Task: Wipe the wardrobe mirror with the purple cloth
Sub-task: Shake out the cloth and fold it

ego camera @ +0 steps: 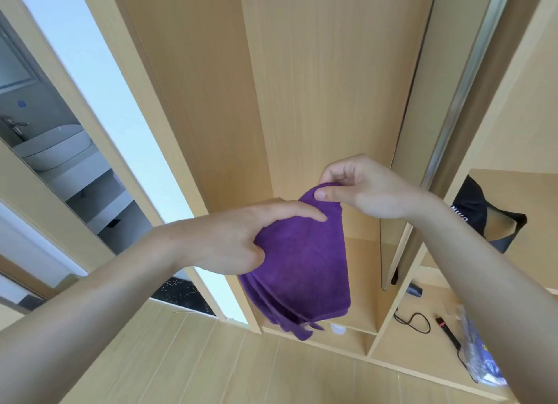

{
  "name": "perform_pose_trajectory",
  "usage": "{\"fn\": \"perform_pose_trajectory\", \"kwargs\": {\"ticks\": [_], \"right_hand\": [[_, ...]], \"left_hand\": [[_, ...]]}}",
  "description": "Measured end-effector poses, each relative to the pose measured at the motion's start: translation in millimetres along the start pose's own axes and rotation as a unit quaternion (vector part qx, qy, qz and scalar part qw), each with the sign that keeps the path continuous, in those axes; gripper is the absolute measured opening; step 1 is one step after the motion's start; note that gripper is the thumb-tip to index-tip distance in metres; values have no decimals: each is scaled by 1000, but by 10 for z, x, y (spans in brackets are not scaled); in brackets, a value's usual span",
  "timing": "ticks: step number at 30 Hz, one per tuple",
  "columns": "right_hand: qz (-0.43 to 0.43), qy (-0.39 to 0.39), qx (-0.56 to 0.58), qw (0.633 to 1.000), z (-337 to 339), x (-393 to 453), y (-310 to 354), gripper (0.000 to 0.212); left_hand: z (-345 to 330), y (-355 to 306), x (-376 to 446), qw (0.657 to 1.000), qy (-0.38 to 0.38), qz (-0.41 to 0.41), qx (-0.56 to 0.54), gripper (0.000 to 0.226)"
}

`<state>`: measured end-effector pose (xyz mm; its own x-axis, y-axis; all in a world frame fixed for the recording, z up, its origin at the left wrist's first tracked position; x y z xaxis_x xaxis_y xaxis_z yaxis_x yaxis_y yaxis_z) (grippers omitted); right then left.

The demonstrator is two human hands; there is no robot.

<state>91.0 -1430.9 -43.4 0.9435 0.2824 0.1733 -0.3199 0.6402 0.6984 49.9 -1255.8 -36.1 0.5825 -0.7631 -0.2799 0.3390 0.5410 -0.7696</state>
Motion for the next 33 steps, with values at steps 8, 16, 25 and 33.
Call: {"fn": "perform_pose_trajectory", "kwargs": {"ticks": [8,16,25,33], "right_hand": [[12,97,365,926,-279,-181,-231,90],[-103,91,367,920,-1004,-487,-544,28],[-51,47,456,887,-690,-395,159,20],[-96,27,450,887,-822,-442,6,14]], "left_hand": [[233,-291,19,984,-18,-73,-162,93],[690,-63,47,910,-95,-99,-391,94],[116,1454,374,746,-255,46,-613,44],[-1294,1474,483,593,-197,41,-779,35]]}}
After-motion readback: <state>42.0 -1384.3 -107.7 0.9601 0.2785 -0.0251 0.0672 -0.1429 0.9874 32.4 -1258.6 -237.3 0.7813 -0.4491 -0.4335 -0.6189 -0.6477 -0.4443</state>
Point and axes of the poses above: each hand's wrist, its own x-axis towards the middle knuckle, its own z-axis out of the back of the hand, y = z × x, the point moved 7 cm from there along x, towards the middle knuckle, and after that the axes turned 12 degrees about -x, right-handed, at the moved point
